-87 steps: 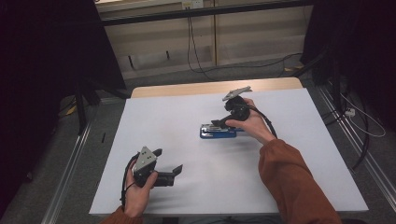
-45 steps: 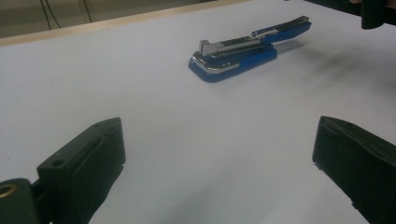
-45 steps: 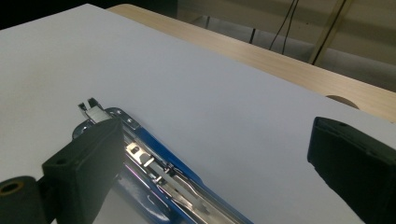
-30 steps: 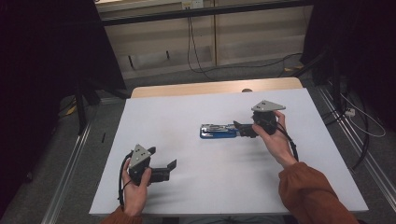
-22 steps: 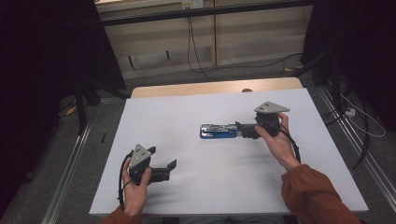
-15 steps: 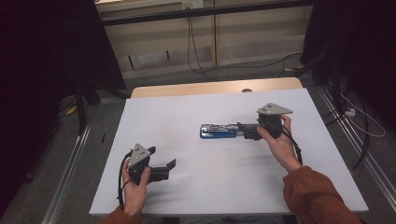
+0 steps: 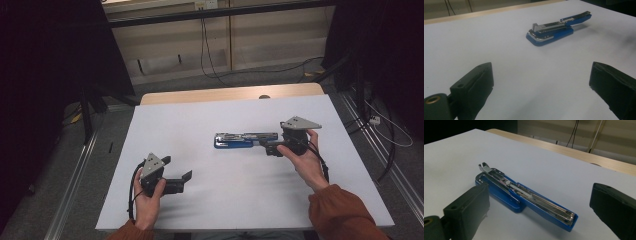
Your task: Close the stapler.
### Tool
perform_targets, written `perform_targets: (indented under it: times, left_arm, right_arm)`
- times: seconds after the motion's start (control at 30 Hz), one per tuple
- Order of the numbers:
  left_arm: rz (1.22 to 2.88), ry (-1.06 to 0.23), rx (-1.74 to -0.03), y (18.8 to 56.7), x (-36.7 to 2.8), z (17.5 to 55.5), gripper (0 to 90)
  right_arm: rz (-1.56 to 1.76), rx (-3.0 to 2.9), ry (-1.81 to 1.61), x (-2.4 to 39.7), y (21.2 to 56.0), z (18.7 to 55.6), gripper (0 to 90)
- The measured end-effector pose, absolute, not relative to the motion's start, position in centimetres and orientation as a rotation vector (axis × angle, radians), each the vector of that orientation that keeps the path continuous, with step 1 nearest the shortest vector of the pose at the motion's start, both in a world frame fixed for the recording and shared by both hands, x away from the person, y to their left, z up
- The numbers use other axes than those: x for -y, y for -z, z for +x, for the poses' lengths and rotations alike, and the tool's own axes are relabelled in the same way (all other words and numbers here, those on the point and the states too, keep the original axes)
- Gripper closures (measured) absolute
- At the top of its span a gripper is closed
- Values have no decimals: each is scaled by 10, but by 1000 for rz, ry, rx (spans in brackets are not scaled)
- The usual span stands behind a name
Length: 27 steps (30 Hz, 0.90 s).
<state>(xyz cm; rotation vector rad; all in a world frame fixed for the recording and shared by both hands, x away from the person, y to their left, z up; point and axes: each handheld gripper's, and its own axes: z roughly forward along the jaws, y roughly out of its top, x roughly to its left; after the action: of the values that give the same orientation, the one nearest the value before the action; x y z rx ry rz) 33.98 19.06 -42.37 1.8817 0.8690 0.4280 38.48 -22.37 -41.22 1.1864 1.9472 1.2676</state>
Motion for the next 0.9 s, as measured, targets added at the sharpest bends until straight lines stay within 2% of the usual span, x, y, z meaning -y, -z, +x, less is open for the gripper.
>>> perform_targets:
  times: [0.47, 0.6, 0.9]
  left_arm:
    - [1920, -448, -806, 426, -171, 343, 66]
    - [1916, -436, -806, 427, -164, 347, 70]
    - [1899, -415, -805, 427, -152, 358, 51]
  right_arm:
    - [1199, -1904, -1275, 241, 416, 363, 36]
    - [1193, -1891, -1299, 244, 418, 357, 81]
    - [1219, -1887, -1337, 245, 422, 344, 119]
